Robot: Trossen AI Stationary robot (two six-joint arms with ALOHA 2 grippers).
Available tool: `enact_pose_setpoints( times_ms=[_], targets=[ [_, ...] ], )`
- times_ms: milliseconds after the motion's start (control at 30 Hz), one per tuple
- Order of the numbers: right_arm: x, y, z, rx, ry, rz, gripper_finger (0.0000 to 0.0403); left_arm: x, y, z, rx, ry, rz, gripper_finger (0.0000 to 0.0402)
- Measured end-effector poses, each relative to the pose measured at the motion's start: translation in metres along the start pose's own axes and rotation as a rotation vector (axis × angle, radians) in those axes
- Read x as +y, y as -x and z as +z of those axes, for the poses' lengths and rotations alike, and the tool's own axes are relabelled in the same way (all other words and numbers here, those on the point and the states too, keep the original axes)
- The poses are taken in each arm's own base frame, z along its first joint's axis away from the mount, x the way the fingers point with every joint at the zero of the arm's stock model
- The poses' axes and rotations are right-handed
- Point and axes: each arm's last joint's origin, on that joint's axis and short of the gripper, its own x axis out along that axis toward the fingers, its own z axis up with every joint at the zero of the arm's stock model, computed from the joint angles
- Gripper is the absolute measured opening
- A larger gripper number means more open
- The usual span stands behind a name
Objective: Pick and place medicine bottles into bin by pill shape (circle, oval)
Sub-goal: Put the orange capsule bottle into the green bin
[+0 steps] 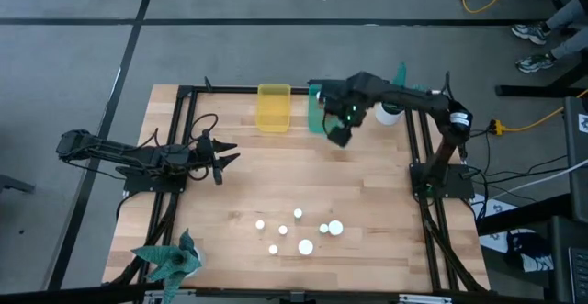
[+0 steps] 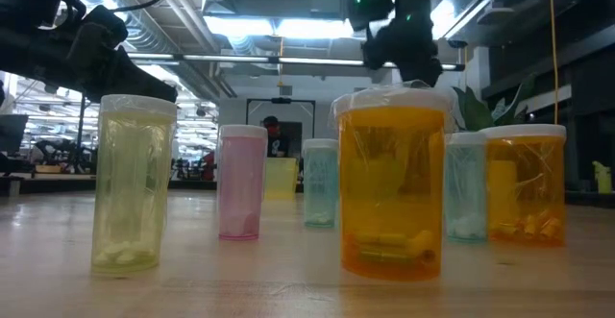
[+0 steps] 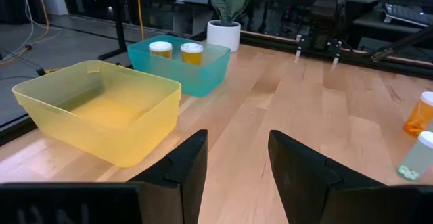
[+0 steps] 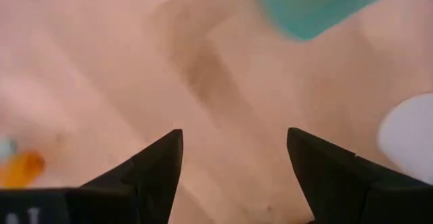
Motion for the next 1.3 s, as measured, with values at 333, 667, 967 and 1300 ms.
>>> enact_pose_setpoints(
  times_ms=[333,667,967,1300],
  targets=[
    [0.087,-0.015,-0.079,0.036,0.309,-0.006,0.0266,0.000,0.000,0.000,0.000,0.001,0.000,0.0150],
    [0.125,-0.070,-0.164,0.054,0.191,-0.022,0.0266,0.000,0.000,0.000,0.001,0.007,-0.001,0.0150],
    [0.155,-0.106,-0.192,-0.100,0.346,0.126,0.0266,0.000,0.000,0.000,0.001,0.009,0.000,0.0150],
    [0.172,-0.128,-0.188,-0.302,0.617,0.200,0.0266,0.000,0.000,0.000,0.001,0.009,-0.001,0.0150]
  ],
)
